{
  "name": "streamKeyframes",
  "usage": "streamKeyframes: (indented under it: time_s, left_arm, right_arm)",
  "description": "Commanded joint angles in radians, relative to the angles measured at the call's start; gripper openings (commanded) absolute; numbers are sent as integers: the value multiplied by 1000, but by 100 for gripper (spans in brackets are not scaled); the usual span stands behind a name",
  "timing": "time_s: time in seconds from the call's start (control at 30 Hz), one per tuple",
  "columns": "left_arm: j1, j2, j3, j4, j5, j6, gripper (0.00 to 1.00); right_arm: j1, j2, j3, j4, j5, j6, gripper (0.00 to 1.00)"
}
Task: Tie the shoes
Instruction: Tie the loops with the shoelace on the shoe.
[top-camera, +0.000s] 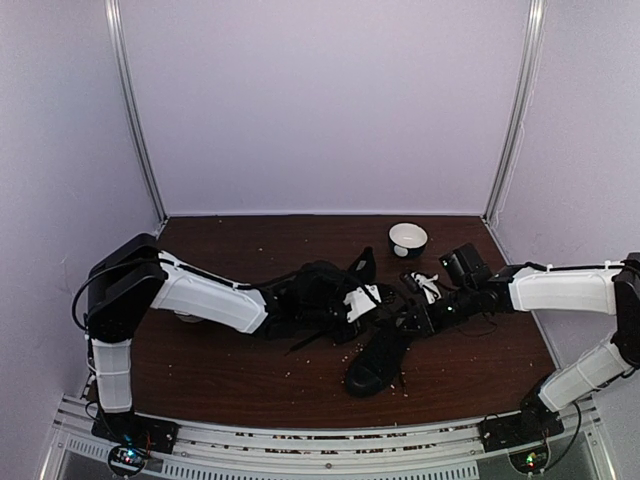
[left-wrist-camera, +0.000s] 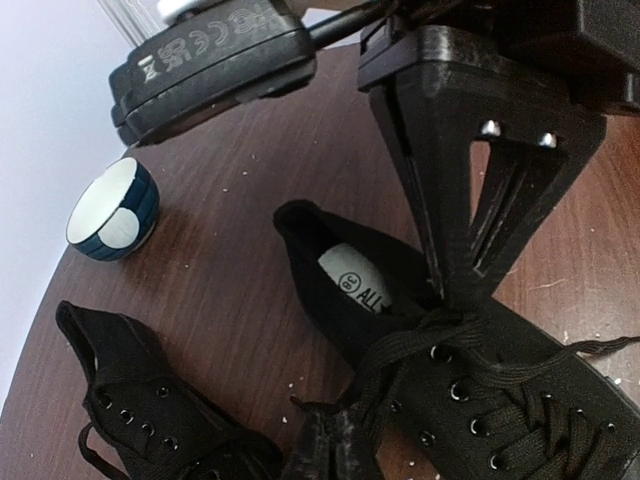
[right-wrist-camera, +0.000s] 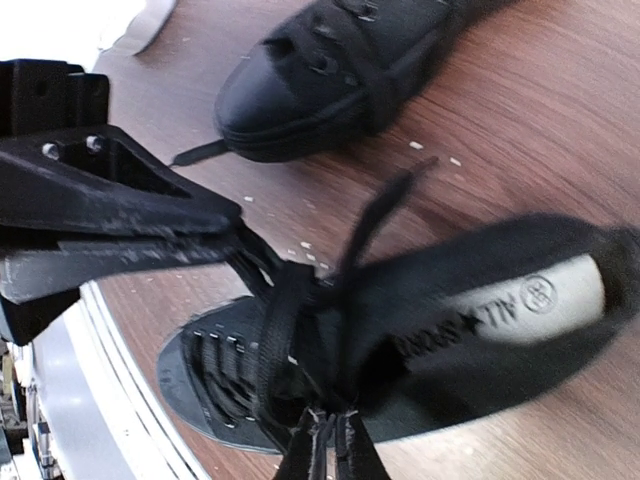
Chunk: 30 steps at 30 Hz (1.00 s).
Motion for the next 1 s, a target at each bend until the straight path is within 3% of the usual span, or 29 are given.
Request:
streamKeyframes:
  time_s: [0.0,0.4,0.97]
  left_arm:
    - [6,31,54,-34,28,-11,0]
    - [6,37,59,-29,63,-13,0]
    - [5,23,38,-7,80,-11,0]
  right_arm:
    - [-16,-13,10,-87,81,4,4]
    - [-16,-73,-3,-38,22,19,5]
    - [-17,50,72,31,-23,52,8]
